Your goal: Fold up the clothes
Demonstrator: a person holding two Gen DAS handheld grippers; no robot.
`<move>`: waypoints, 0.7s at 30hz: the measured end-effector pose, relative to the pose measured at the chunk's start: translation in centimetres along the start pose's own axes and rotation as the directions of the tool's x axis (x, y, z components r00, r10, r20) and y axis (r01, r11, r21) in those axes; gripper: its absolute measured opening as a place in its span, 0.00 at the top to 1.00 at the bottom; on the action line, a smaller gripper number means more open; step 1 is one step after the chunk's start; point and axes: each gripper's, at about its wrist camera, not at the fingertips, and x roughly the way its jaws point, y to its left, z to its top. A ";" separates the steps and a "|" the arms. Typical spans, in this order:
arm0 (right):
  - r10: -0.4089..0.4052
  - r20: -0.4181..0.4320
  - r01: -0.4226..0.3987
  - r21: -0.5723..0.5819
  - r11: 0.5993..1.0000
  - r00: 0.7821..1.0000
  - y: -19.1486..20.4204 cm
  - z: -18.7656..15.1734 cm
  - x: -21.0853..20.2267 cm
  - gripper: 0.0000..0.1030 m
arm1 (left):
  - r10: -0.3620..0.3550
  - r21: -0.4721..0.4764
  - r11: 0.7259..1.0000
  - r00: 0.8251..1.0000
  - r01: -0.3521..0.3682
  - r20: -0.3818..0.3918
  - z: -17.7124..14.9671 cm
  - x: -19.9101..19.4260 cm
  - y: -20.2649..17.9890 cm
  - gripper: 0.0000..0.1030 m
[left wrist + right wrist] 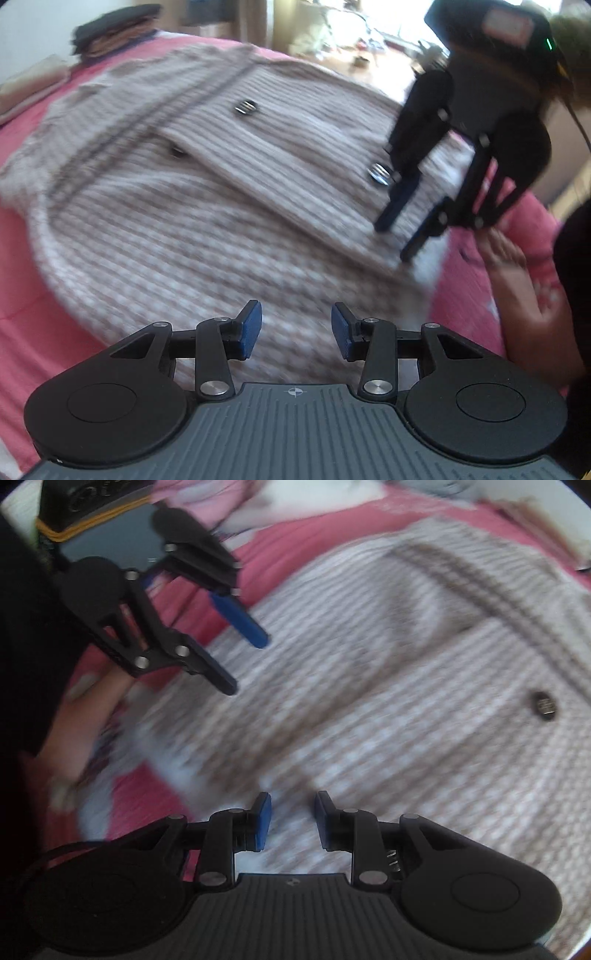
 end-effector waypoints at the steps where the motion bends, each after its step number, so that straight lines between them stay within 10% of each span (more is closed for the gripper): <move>1: 0.022 -0.019 -0.022 -0.020 1.000 1.000 0.5 0.0 0.1 0.72 | -0.010 0.023 1.000 1.000 0.010 -0.016 -0.3 0.1 -0.5 0.60; 13: 0.098 -0.159 -0.123 -0.160 0.979 0.983 1.3 1.5 0.4 0.72 | -0.044 0.060 0.997 0.996 0.048 -0.074 -0.9 -0.7 -1.6 0.60; 21: 0.057 0.007 -0.057 -0.014 0.998 0.998 -4.8 4.5 -2.8 0.72 | 0.055 -0.106 0.993 0.998 -0.055 -0.004 3.9 -2.1 3.5 0.52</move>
